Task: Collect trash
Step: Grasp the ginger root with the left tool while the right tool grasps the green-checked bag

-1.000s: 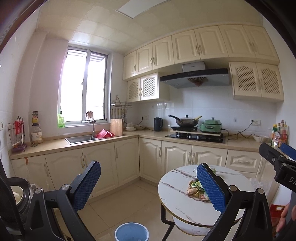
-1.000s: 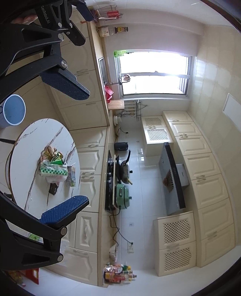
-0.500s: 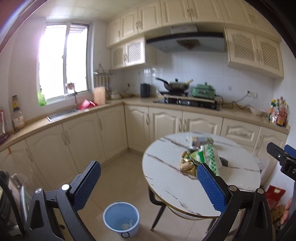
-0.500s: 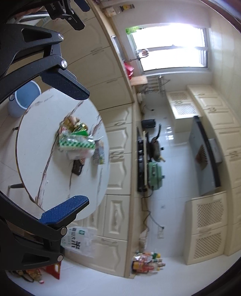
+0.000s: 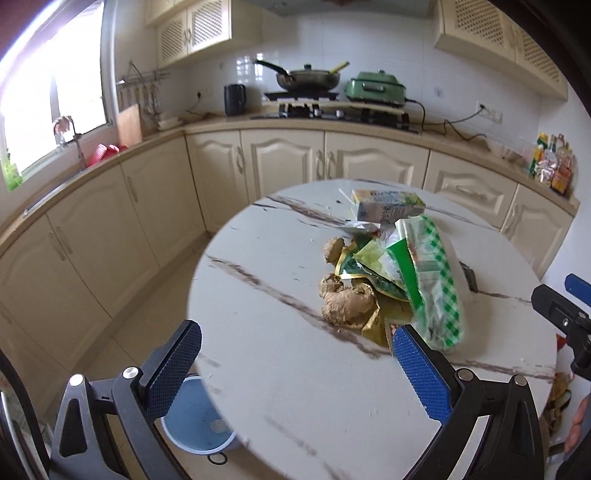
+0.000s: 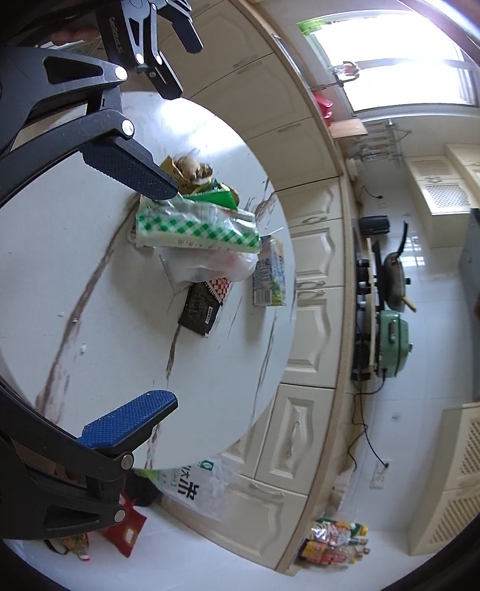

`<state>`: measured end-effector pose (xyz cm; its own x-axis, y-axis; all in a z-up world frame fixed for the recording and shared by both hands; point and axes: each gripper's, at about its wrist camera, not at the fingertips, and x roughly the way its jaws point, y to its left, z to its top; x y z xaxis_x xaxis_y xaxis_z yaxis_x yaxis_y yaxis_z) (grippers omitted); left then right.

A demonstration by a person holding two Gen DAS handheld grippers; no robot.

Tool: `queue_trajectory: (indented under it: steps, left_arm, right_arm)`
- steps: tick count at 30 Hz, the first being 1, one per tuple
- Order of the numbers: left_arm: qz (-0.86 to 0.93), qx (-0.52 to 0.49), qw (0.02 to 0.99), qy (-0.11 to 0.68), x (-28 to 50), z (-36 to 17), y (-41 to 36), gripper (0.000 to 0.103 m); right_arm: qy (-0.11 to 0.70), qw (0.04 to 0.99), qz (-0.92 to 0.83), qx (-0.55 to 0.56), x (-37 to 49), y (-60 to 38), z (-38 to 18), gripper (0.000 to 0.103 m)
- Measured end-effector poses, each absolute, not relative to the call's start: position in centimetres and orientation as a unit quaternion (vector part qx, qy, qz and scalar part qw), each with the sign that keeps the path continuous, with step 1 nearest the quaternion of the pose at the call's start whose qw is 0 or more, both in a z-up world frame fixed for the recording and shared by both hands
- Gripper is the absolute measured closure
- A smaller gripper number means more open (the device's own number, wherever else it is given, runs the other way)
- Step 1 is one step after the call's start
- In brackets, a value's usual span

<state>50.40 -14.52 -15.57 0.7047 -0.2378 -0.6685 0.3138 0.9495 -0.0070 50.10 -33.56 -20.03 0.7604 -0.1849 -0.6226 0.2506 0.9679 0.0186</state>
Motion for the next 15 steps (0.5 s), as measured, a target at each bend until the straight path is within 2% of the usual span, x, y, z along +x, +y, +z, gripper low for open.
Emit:
queue_trajectory:
  steps: [7,15]
  left_arm:
    - [-0.161,0.048,0.906,0.388,58.7,-17.9,-16.0,0.001]
    - [-0.195,0.009,0.891,0.41,64.1,-19.9,-16.3,0.002]
  right_arm:
    - [0.35,0.93,-0.1,0.053,54.0,-34.3,-22.2,0.0]
    - [0.363,0.925,-0.092,0.061,55.8,-34.8,-23.6,0.0]
